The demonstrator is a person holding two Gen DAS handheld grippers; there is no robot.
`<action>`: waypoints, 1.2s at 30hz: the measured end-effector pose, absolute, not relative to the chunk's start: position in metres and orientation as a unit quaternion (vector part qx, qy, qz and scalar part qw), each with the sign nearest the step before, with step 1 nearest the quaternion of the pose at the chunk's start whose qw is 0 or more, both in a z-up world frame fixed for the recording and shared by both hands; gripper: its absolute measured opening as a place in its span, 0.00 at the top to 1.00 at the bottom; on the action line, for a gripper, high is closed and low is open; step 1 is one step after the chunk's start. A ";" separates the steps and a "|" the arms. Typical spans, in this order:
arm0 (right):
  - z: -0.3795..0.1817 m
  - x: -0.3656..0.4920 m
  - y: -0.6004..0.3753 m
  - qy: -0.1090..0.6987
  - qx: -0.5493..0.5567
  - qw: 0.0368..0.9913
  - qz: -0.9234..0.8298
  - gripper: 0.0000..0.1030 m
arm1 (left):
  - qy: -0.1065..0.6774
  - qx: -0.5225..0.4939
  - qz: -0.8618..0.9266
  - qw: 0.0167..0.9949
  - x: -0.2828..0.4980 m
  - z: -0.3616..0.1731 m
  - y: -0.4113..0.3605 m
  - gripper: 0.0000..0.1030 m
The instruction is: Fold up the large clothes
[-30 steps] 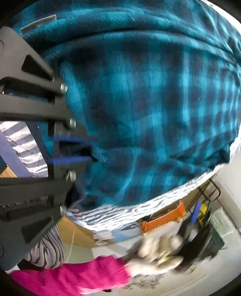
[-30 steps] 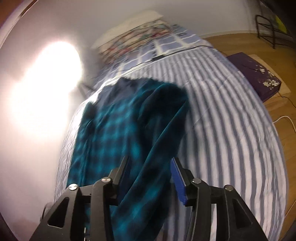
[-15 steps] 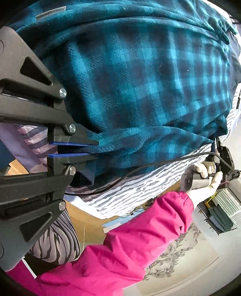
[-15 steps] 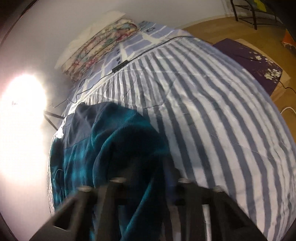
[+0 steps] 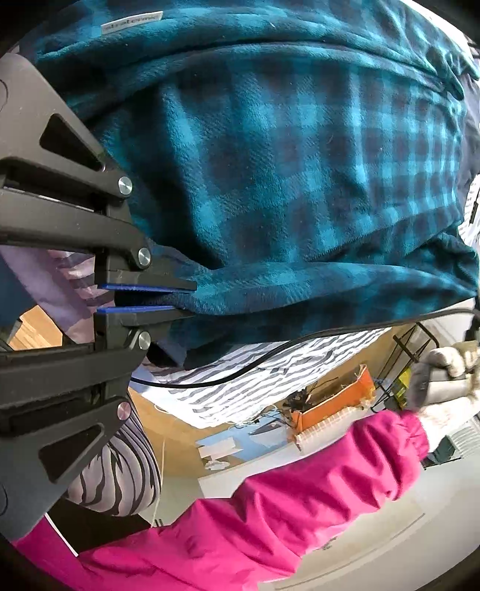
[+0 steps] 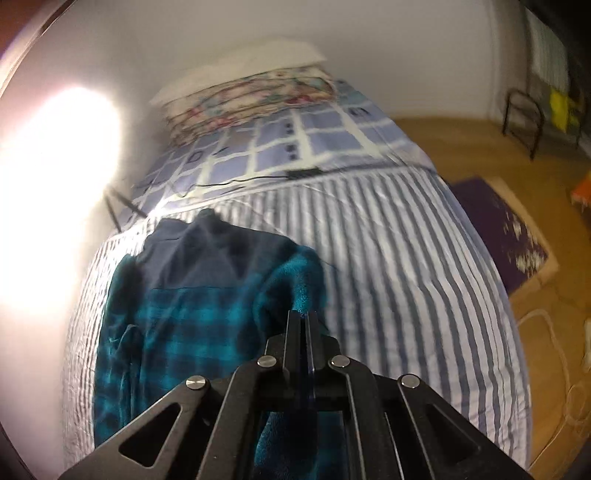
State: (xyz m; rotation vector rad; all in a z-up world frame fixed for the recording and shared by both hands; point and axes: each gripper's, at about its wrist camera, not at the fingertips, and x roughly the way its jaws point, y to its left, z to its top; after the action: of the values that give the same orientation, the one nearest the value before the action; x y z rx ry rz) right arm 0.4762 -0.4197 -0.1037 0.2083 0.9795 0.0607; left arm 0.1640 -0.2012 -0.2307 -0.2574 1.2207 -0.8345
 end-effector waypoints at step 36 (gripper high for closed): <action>-0.107 0.272 -0.421 0.500 0.173 0.835 0.150 0.64 | 0.589 -0.163 -0.325 0.722 0.172 -0.261 -0.178 0.97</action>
State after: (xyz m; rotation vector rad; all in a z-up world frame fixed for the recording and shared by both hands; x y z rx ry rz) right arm 0.2723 -0.4207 -0.1074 0.3664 1.0591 0.3187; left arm 0.1716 -0.1782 -0.2613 -0.3600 1.3000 -0.7170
